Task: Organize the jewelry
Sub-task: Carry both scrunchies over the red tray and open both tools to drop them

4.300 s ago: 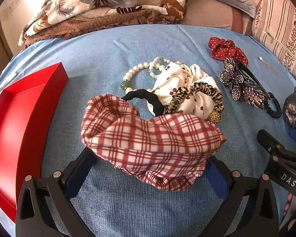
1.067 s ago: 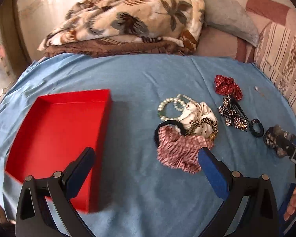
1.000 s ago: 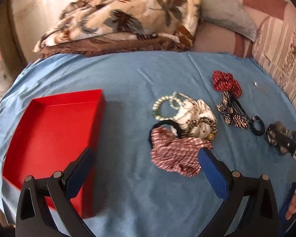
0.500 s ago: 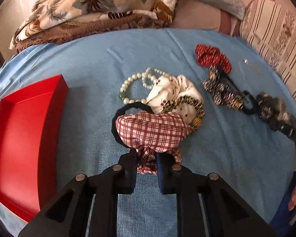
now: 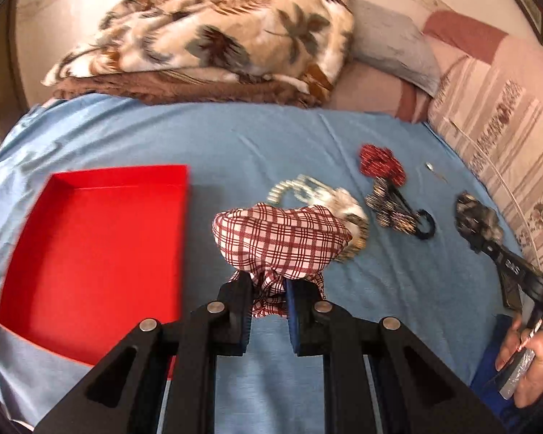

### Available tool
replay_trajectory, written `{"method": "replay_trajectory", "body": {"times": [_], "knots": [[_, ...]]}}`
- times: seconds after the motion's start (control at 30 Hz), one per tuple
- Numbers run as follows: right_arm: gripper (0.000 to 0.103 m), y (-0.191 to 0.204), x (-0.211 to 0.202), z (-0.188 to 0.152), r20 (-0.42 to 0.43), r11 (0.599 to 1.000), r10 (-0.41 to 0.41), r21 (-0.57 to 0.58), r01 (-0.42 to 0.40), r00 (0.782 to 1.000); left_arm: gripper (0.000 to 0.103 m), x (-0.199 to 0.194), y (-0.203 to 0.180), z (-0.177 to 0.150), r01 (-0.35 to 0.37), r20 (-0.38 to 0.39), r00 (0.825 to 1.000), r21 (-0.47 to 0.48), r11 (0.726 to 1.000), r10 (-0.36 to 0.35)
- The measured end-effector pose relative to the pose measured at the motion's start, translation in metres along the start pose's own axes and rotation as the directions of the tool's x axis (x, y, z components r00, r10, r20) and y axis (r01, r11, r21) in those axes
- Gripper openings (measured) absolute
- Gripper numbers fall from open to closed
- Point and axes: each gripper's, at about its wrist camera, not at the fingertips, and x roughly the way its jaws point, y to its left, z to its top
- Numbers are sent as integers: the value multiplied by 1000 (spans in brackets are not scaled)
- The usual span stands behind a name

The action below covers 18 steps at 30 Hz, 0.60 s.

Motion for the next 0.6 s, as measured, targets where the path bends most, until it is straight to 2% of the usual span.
{"method": "replay_trajectory", "body": {"times": [0.1, 0.27, 0.43, 0.6], "knots": [[14, 15, -14, -6, 39, 999, -21, -38, 23, 999, 15, -10, 34, 5, -30, 21, 999, -48, 998, 31], [14, 59, -33, -14, 13, 992, 71, -107, -69, 997, 16, -13, 92, 18, -94, 37, 994, -111, 989, 99], [14, 130, -37, -3, -49, 963, 186, -188, -192, 981, 16, 2, 143, 32, -158, 30, 986, -153, 976, 164], [14, 218, -13, 4, -147, 917, 271, -262, -301, 951, 17, 23, 190, 44, -196, -18, 980, -202, 960, 196]]}}
